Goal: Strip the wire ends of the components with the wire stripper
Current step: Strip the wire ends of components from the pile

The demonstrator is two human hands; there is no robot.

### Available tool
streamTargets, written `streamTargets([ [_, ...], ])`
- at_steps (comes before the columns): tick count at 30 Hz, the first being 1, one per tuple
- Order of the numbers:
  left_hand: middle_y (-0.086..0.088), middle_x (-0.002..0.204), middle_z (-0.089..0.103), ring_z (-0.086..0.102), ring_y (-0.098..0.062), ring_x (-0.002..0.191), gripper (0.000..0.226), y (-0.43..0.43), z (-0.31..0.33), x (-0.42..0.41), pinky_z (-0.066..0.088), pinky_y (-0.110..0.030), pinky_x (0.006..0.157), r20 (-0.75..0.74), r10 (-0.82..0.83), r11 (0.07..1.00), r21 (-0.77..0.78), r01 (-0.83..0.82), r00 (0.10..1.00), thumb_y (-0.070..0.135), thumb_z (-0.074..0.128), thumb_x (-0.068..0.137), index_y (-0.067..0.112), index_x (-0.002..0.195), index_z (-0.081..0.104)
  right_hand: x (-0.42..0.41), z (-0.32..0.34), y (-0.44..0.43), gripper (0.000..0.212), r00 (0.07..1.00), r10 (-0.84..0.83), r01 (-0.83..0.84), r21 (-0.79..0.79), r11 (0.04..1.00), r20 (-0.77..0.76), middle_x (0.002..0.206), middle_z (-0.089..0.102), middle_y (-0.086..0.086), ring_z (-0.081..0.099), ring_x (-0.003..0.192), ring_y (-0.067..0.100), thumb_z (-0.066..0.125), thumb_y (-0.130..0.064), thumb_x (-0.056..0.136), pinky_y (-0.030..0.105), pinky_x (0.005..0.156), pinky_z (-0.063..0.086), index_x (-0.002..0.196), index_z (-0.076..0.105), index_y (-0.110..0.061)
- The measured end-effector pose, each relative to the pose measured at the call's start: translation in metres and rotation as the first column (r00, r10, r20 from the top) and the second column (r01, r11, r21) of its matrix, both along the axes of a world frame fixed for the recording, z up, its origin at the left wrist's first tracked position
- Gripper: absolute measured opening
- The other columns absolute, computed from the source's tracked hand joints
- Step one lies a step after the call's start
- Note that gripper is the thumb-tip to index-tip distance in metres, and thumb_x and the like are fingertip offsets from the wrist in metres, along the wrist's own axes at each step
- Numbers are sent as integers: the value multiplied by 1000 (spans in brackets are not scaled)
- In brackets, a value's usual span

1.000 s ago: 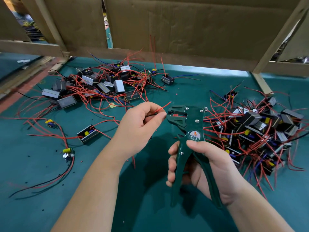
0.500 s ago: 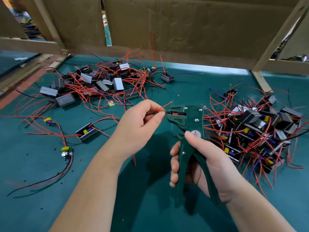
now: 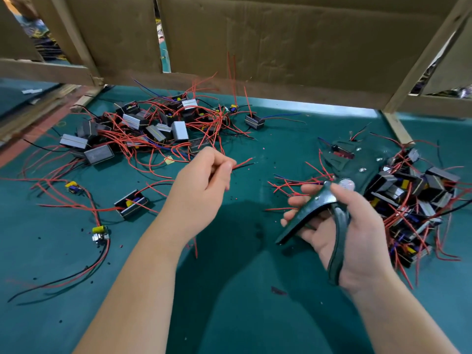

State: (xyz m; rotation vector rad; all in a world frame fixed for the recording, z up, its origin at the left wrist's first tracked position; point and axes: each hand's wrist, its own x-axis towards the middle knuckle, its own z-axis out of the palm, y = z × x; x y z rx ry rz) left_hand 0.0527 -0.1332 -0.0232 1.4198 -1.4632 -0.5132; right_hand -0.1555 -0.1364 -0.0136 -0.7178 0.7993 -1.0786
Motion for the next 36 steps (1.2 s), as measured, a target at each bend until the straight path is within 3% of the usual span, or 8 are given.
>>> streamTargets([
  [8,7,69,69,58,-10,61,4,4,-2,-22,43,-21,61,-28,-229,967,112,231,973,24,54,94,28,96,54,21,-5,16,52,967,254,-249,-153,956,12,93,62,22,62,66,35,70,-16,75,47,65,53,124,58,-1],
  [11,15,66,68,44,-2,48,12,5,-3,-20,33,-10,51,76,-249,960,154,236,965,22,56,95,31,94,48,17,-5,11,58,985,173,-172,-140,975,-3,86,64,20,61,67,34,62,-16,77,45,65,54,134,52,-10],
  [15,18,65,67,47,1,49,16,1,-4,-4,33,-10,50,156,-43,983,184,14,987,17,56,95,29,89,48,0,2,-2,56,997,-14,27,-168,985,80,89,64,20,62,66,32,60,-18,78,44,67,55,133,53,-9],
  [18,15,65,68,43,-5,49,15,-2,-1,6,37,-19,51,10,56,983,174,-57,998,17,53,97,29,89,50,-3,2,-3,52,996,-16,30,-168,985,85,119,63,13,63,67,32,60,-19,79,45,67,55,129,54,-5],
  [22,9,61,67,51,-1,49,11,-2,8,-3,46,-19,52,-311,34,989,146,13,950,13,51,98,23,94,53,6,-5,2,47,997,58,-50,-139,989,47,125,66,7,64,65,33,60,-20,77,46,64,55,121,57,-5],
  [25,6,58,64,42,-1,39,8,0,11,-9,45,-22,52,-443,-29,987,130,96,896,11,50,98,17,98,54,8,-6,4,50,993,105,-98,-142,985,44,118,69,11,64,66,36,58,-18,78,49,67,55,126,55,-4],
  [31,4,60,66,44,-8,47,7,3,11,-16,40,-14,49,-376,-128,969,151,197,918,14,55,96,21,95,53,10,-3,8,62,973,223,-209,-196,958,52,95,65,20,63,69,38,79,-21,65,49,67,53,123,62,-6],
  [36,4,63,68,42,-15,49,10,2,5,-18,38,-26,53,-303,-189,936,233,265,934,15,56,96,24,96,52,12,-4,9,70,975,220,-213,-181,960,23,88,61,21,62,72,36,76,-16,70,46,69,53,136,54,-12],
])
